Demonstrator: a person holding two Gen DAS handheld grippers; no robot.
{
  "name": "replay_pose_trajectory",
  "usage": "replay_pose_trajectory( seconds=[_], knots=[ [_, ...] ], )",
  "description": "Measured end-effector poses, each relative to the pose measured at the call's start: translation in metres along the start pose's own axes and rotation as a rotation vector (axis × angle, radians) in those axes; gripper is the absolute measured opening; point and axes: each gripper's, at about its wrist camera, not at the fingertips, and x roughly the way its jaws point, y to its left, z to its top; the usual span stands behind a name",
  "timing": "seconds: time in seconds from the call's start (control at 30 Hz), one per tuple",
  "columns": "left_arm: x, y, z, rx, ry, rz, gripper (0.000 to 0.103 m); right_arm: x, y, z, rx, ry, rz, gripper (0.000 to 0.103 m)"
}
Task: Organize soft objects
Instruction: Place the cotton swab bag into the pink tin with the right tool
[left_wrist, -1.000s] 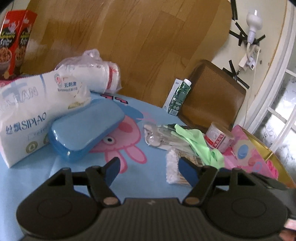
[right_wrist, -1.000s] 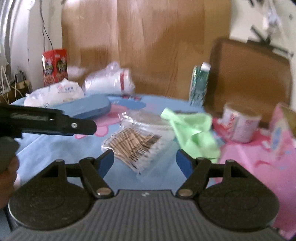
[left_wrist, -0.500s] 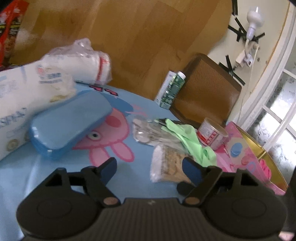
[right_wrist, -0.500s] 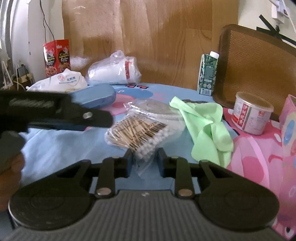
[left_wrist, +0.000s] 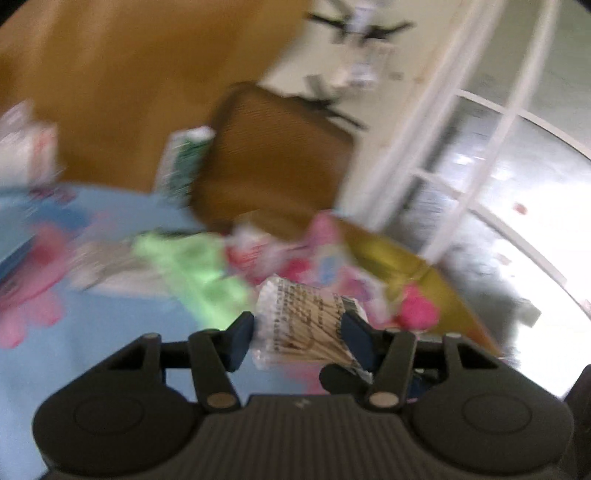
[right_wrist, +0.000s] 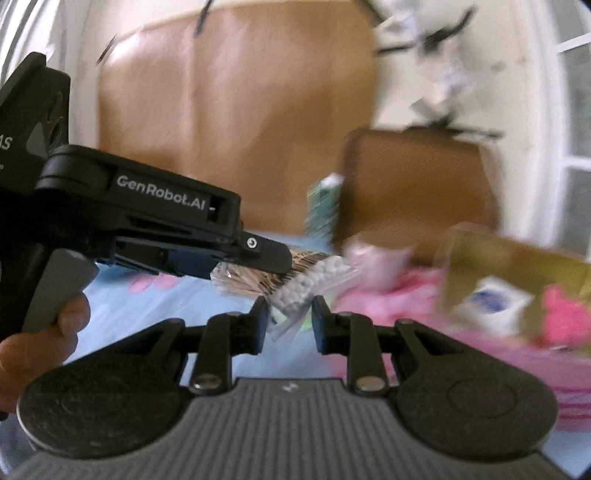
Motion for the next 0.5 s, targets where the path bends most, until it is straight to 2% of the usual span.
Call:
replay_pose_trajectory(
  seconds=[0.13, 0.2, 0.23, 0.27, 0.3, 0.33, 0.37, 0.43, 0.5],
  knots=[
    [0.04, -0.063, 0.013, 0.104, 0.02, -0.044, 0.054, -0.017, -0.048, 0.005, 0.066, -0.046, -0.109, 0.028],
    [0.062, -0.089, 0.013, 0.138, 0.046, -0.051, 0.061, -0.019, -0.071, 0.004, 0.106, -0.04, -0.159, 0.029],
    [0.074, -0.098, 0.013, 0.149, 0.062, -0.052, 0.069, -0.018, -0.081, 0.003, 0.122, -0.033, -0.182, 0.032],
    [0.084, -0.106, 0.011, 0.162, 0.073, -0.044, 0.07, -0.015, -0.091, 0.001, 0.127, -0.018, -0.225, 0.041],
    [0.092, -0.113, 0.009, 0.176, 0.079, -0.025, 0.07, -0.009, -0.099, -0.001, 0.121, 0.023, -0.276, 0.061],
    [0.096, -0.117, 0.007, 0.181, 0.085, -0.011, 0.07, -0.005, -0.106, -0.005, 0.128, 0.049, -0.319, 0.065],
    [0.097, -0.119, 0.005, 0.178, 0.088, -0.01, 0.07, -0.006, -0.114, -0.011, 0.157, 0.044, -0.343, 0.064],
    [0.095, -0.119, 0.0, 0.181, 0.09, -0.022, 0.072, -0.012, -0.125, -0.017, 0.225, 0.025, -0.334, 0.064],
    [0.088, -0.116, 0.001, 0.193, 0.08, 0.01, 0.072, -0.015, -0.125, -0.02, 0.252, -0.001, -0.344, 0.064]
  ],
)
